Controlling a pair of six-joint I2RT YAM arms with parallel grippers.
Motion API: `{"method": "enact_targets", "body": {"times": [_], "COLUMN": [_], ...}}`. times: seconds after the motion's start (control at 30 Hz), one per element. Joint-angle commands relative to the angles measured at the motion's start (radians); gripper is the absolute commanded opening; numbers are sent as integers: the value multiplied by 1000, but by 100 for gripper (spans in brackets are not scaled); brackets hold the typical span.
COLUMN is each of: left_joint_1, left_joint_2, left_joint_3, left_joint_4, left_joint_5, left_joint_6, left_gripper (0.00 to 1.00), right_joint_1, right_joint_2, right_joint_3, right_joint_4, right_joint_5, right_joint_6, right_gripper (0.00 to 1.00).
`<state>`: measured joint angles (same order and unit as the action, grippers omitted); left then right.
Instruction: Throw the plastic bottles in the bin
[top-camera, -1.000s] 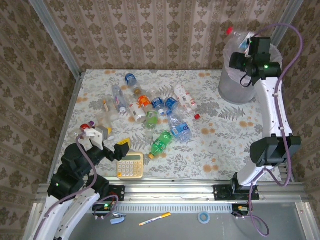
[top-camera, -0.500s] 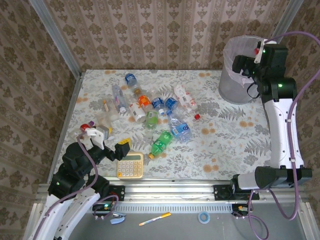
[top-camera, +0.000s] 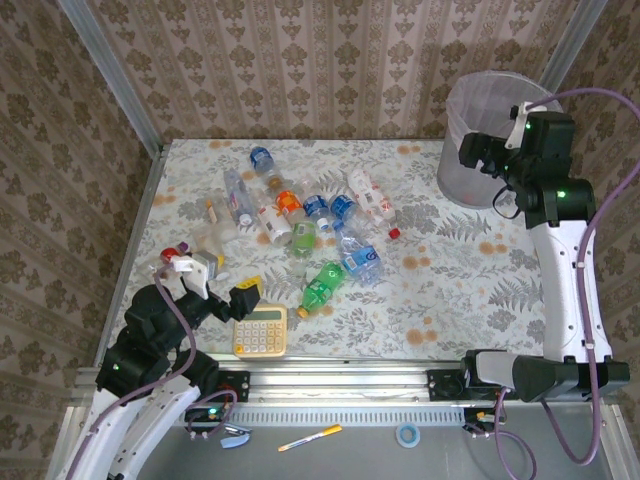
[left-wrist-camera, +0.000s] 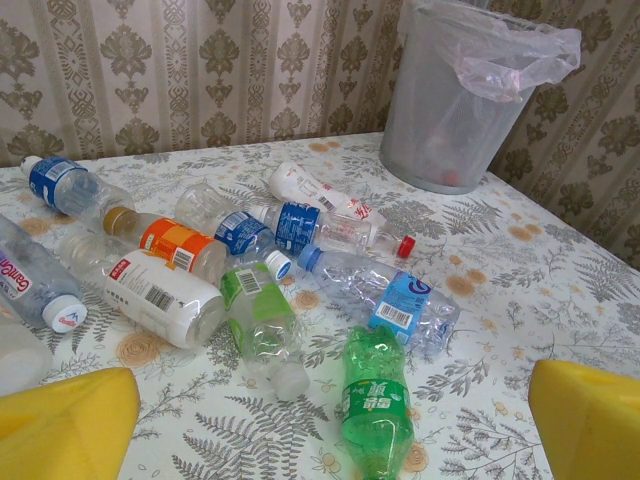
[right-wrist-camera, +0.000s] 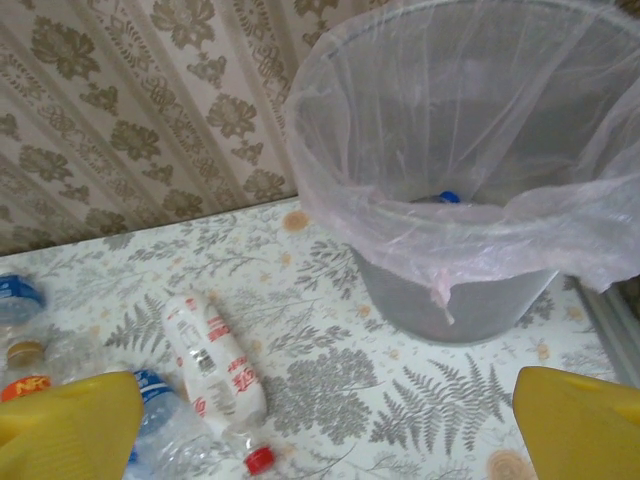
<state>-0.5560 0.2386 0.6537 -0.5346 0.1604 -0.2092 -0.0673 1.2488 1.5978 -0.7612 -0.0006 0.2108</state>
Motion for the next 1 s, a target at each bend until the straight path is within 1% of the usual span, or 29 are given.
{"method": "enact_targets", "body": {"times": [0.0, 0.33, 0.6, 0.7, 0.83, 0.97], "left_joint_1": [-4, -4, -4, -4, -4, -4], "left_joint_2": [-4, -7, -19, -27, -31, -31], "left_joint_3": [7, 5, 0, -6, -5, -4], "left_joint_4": [-2, 2, 15, 24, 27, 27], "left_joint_5": [-2, 2, 9, 13, 13, 13], "left_joint_6": [16, 15, 14, 11, 11, 11], "left_gripper": [100, 100, 100, 100, 100, 100], "right_joint_1": [-3, -3, 8, 49, 144, 220], "right_joint_2": [-33, -80, -81, -68, -49, -23], "right_joint_3": [-47, -169, -276, -327, -407, -501], "right_joint_4": [4, -12, -8, -5, 13, 75], "right_joint_5": [-94, -219, -371, -402, -381, -381], "right_joint_6": [40, 36, 19, 18, 7, 23], "right_gripper": [98, 100, 100, 100, 100, 100]}}
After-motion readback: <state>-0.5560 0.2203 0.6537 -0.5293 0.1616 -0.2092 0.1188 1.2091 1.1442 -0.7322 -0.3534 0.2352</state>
